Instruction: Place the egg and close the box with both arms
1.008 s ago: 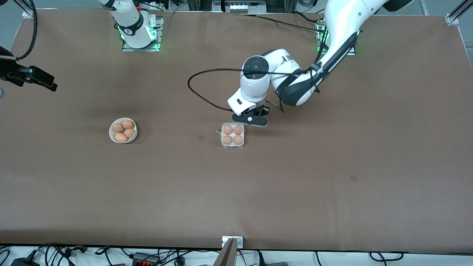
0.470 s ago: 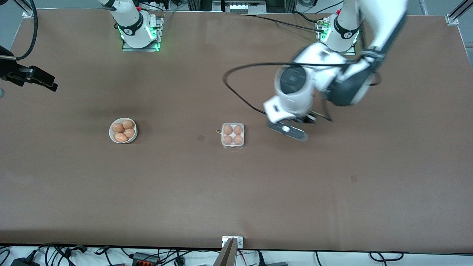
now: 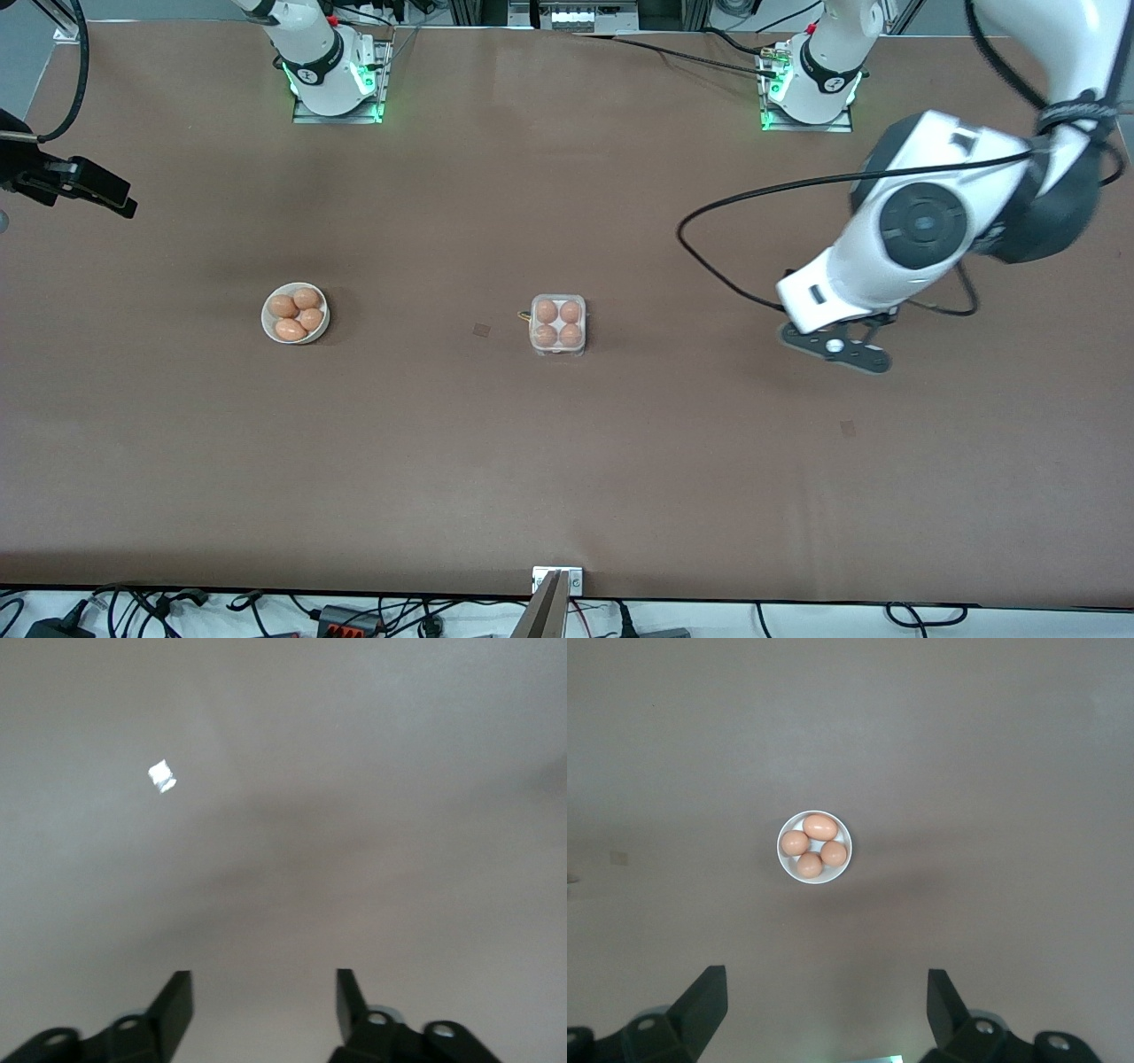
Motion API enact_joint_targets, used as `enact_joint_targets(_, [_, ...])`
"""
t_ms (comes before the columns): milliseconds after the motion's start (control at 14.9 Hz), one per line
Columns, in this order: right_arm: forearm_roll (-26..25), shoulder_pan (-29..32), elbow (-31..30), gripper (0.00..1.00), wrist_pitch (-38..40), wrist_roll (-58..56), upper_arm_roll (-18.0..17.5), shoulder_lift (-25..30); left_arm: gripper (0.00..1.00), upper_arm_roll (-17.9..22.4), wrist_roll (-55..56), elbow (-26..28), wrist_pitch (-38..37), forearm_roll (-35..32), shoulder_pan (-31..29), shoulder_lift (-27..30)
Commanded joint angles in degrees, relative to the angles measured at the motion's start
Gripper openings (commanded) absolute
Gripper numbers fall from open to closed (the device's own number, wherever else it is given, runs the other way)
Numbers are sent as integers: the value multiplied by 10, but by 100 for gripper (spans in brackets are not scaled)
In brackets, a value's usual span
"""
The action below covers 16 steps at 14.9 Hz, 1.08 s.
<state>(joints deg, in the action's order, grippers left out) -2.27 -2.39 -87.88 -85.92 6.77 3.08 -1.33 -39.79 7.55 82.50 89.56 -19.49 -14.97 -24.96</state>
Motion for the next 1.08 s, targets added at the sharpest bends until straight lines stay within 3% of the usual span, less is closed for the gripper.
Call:
enact_joint_targets(0, [3, -2, -2, 100, 1, 5, -1, 11, 100, -5, -10, -70, -75, 51, -22, 10])
enact_joint_targets(134, [3, -2, 2, 100, 1, 1, 0, 11, 100, 16, -13, -67, -84, 90, -26, 45])
enact_joint_targets(269, [3, -2, 2, 100, 1, 0, 0, 11, 100, 74, -36, -49, -93, 124, -17, 85])
enact_joint_targets(403, [3, -2, 2, 100, 0, 0, 0, 10, 100, 178, -50, 10, -91, 203, 29, 151])
enact_joint_targets(538, [3, -2, 3, 100, 0, 0, -1, 10, 100, 253, -56, 58, -83, 229, 80, 198])
enact_joint_targets(739, [3, -2, 3, 100, 0, 0, 0, 10, 100, 319, -53, 125, -48, 231, 126, 255])
enact_joint_targets(874, [3, -2, 4, 100, 0, 1, 0, 10, 100, 330, -50, 166, 18, 230, 129, 301])
enact_joint_targets(1008, [3, -2, 5, 100, 0, 2, 0, 9, 100, 332, -58, 165, 43, 226, 123, 301])
